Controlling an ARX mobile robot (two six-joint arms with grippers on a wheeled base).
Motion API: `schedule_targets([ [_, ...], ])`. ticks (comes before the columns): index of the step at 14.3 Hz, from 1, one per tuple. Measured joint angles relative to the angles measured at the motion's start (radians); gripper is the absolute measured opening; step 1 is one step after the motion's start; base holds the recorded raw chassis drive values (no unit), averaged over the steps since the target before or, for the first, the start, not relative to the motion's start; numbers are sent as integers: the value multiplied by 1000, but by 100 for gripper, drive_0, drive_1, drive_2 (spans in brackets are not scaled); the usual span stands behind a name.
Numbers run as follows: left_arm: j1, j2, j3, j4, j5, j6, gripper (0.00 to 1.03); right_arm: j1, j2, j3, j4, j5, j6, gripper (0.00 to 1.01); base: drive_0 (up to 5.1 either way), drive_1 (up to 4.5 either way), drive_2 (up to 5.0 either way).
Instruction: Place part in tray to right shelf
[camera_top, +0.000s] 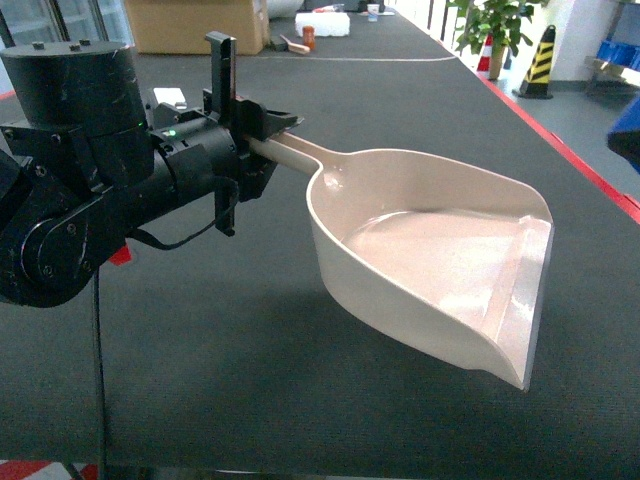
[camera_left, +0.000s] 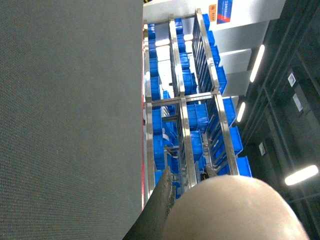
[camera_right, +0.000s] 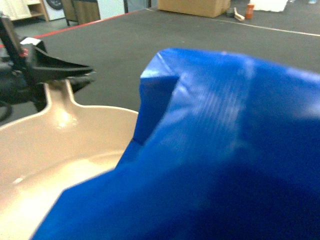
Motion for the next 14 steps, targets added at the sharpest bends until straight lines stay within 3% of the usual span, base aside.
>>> schedule_targets([
  [2,0,0,0,0,0,0,12,165,8,7,-15,72,84,58,0,0,0],
  [6,0,0,0,0,0,0,12,280,79,44,-43,160,114,58,0,0,0],
  [9,0,0,0,1,0,0,12,336,135,71,-29,196,140,64,0,0,0],
  [11,0,0,0,-3,1,10,12,381,159,76,-6,259,161,84,0,0,0],
  [13,0,0,0,2,-1,6,12,359,97,50,23,315,176,100,0,0,0],
  [14,0,0,0,-2,-2,6,12,327,20,7,40,331,191,97,0,0,0],
])
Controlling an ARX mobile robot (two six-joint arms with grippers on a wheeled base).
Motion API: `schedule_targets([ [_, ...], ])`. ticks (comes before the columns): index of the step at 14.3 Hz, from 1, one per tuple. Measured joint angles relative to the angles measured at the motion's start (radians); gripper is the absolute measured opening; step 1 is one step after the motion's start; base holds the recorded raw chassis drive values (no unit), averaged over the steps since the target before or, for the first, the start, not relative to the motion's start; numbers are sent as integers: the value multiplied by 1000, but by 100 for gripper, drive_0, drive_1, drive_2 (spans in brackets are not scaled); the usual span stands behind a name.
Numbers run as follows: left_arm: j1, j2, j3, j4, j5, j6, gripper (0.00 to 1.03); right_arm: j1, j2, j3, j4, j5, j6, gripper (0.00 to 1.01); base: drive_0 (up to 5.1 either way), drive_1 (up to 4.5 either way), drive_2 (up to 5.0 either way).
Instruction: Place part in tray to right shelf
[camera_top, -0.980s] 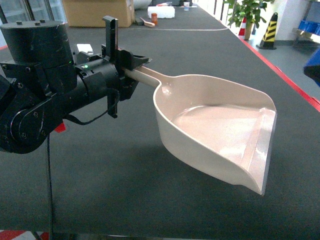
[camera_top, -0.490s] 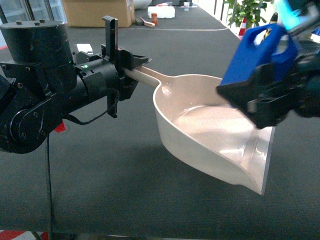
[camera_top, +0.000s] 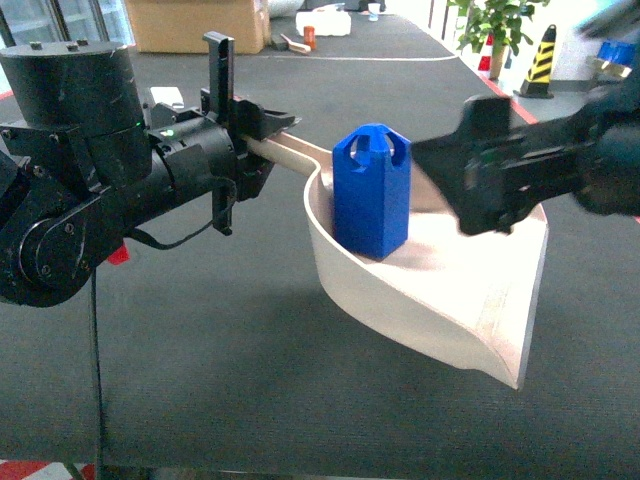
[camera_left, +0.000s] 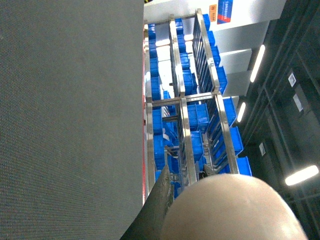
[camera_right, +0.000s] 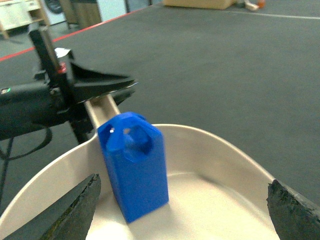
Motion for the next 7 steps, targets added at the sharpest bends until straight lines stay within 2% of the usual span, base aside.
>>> schedule_targets([
  [1,0,0,0,-2,2,0,12,-27,-83,-40,-21,13,3,98,0,0,0],
  [3,0,0,0,0,1,0,12,-40,-128,-63,-29,34,3,98,0,0,0],
  [7,0,0,0,0,1,-1,12,-130,-654,-187,-353,190,0,98,0,0,0],
])
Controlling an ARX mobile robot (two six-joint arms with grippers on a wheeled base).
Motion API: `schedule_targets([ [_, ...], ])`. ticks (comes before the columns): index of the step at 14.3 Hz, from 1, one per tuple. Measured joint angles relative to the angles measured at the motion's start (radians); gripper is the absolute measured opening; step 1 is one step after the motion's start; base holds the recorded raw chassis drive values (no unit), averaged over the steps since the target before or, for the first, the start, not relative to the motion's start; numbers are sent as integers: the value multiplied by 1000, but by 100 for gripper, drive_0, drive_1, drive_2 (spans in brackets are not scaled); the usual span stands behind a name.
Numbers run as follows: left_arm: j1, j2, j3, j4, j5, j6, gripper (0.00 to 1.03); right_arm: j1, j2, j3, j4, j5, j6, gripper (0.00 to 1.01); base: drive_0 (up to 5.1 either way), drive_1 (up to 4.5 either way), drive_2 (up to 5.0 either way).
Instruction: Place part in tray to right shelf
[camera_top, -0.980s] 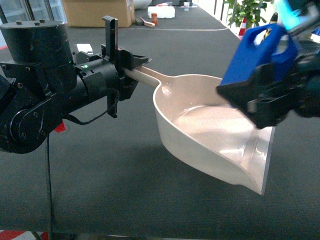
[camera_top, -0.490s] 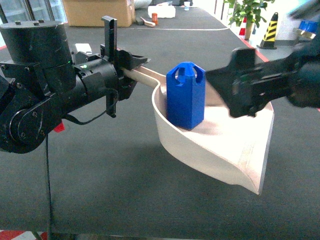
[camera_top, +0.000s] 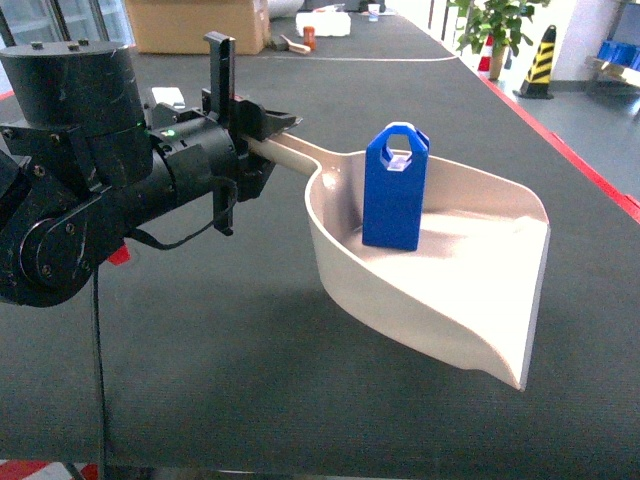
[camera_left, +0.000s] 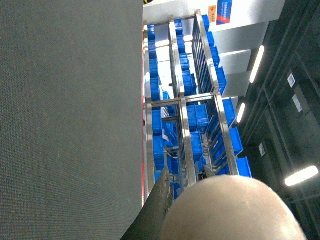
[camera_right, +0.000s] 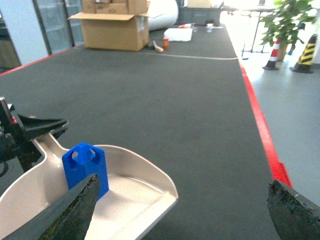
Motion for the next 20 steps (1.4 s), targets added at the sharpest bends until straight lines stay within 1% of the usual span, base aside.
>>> schedule_targets([
  [1,0,0,0,0,0,0,12,-5,-171,-7,-133,52,0,98,0,0,0],
  [2,0,0,0,0,0,0,12,24,-290,-47,-157,159,-4,89,0,0,0],
  [3,0,0,0,0,0,0,12,24,-374,-113,-148,206,-11,80,0,0,0],
  [4,0,0,0,0,0,0,12,10,-384,-137,-148,221,-8,89,0,0,0],
  [5,0,0,0,3,0,0,12,-3,-390,-162,-131,212,-8,77,0,0,0],
  [6,0,0,0,-3,0,0,12,-17,-427,-216,-123,187,-9,62,0,0,0],
  [7,0,0,0,-2,0,0,12,-48,-459,-253,-120,152,-9,50,0,0,0],
  [8,0,0,0,2,-3,0,12,-127,-493,-290,-111,93,-9,34,0,0,0],
  [9,0,0,0,-2,-2,0,12,-136,-514,-314,-109,92,-8,22,0,0,0],
  [10,0,0,0,-2,-1,0,12,-128,-525,-327,-109,80,-13,28,0,0,0],
  [12,0,0,0,-1,0,0,12,-130,-523,-327,-108,80,-12,57,0,0,0],
  [15,7,0,0,-3,-3,0,12,-130,-525,-327,-108,80,-12,99,472,-333,-166],
  [16,5,0,0,3,-2,-1,12,-130,-525,-327,-108,80,-12,97,459,-277,-277],
  [20,0,0,-1,-4,1,0,12,-130,-523,-327,-109,80,-12,98,488,-255,-255],
])
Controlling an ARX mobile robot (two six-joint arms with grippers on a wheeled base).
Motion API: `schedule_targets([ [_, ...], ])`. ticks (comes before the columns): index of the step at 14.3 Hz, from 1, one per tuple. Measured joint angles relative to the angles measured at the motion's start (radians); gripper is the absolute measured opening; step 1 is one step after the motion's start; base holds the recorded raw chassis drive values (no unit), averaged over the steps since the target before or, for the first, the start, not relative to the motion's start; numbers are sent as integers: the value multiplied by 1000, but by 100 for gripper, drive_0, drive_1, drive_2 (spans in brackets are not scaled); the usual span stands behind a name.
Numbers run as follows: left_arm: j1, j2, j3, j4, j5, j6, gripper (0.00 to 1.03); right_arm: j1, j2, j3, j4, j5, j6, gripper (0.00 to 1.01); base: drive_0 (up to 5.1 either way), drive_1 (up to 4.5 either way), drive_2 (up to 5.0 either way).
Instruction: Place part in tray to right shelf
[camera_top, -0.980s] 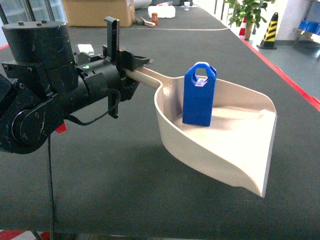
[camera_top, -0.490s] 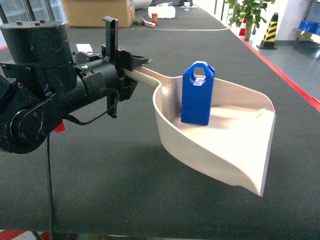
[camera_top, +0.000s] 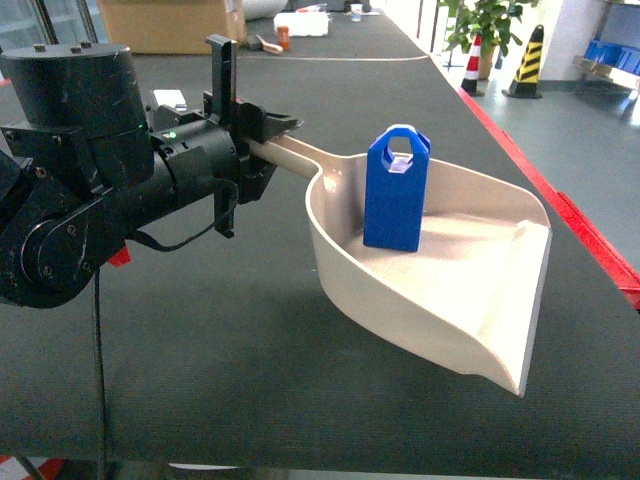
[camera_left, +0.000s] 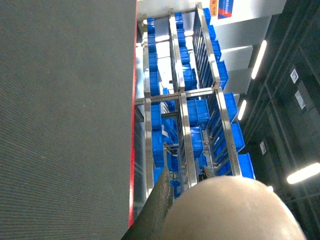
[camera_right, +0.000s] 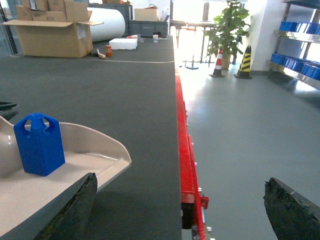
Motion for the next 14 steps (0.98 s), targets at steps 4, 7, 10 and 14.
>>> schedule_targets([
  [4,1,0,0,5,-4,0,12,0,0,0,-1,1,0,98,503,-242,-242],
  [7,0,0,0,5,0,-1,12,0,0,0,1,0,0,98,501,-245,-245],
  [10,0,0,0,6,0,0,12,0,0,0,0,0,0,98,502,-243,-243],
  [14,0,0,0,7,0,-1,12,0,0,0,1,0,0,98,507,-239,-239],
])
